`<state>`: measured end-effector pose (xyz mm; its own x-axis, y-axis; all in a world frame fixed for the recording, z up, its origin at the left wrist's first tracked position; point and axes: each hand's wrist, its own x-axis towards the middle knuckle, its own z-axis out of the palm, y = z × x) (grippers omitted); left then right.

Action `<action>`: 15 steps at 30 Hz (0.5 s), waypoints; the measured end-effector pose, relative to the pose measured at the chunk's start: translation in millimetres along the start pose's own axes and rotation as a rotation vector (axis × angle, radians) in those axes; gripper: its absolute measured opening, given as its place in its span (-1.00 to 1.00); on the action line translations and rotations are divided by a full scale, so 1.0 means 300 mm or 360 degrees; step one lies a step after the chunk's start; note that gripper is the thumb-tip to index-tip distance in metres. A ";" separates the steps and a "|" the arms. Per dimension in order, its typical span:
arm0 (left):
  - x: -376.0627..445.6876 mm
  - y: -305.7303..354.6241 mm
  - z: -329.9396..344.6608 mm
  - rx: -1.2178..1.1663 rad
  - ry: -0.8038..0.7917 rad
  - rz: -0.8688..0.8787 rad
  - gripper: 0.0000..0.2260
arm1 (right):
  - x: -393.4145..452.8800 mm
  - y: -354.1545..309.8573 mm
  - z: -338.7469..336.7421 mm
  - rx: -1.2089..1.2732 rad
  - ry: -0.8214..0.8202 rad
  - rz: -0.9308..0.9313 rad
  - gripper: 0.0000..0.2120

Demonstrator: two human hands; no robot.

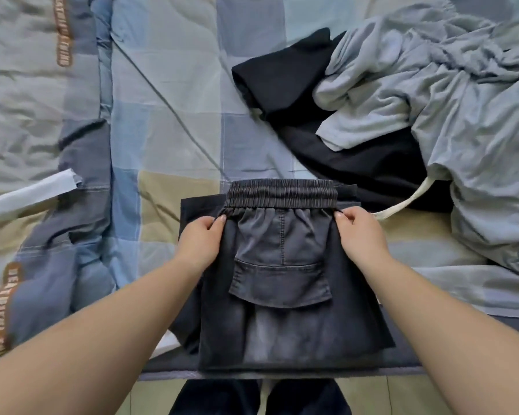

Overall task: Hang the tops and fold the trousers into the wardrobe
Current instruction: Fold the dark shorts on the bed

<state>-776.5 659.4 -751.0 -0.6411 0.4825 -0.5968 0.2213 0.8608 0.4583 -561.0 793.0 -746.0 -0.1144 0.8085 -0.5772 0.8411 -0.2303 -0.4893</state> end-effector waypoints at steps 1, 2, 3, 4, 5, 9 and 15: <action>0.020 -0.015 0.021 -0.0042 0.0030 -0.0038 -0.65 | 0.025 0.015 0.025 0.0028 0.0005 0.0006 -0.80; 0.020 -0.024 0.038 -0.0118 0.0073 -0.0071 -0.68 | 0.034 0.028 0.043 0.0056 0.0009 0.0009 -0.81; 0.009 -0.034 0.051 -0.0194 0.0117 -0.0089 -0.72 | 0.031 0.045 0.057 0.0083 0.0022 -0.0005 -0.81; -0.014 -0.041 0.062 -0.0238 0.0131 -0.0087 -0.74 | 0.019 0.061 0.066 0.0100 0.0030 -0.0029 -0.79; -0.041 -0.053 0.073 -0.0244 0.0111 -0.0069 -0.75 | 0.003 0.079 0.075 0.0105 0.0038 -0.0050 -0.77; -0.114 -0.099 0.111 -0.0203 0.0093 0.0097 -0.77 | -0.019 0.123 0.062 0.0110 0.0062 -0.0179 -0.84; -0.021 -0.081 0.141 -0.0171 0.0449 0.0090 -0.79 | 0.013 0.088 0.039 0.0143 0.0298 -0.0359 -0.81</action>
<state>-746.9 642.2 -786.1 -0.8120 0.4524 -0.3687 0.1931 0.8044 0.5618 -545.4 783.7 -768.8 -0.1867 0.9285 -0.3208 0.7545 -0.0736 -0.6522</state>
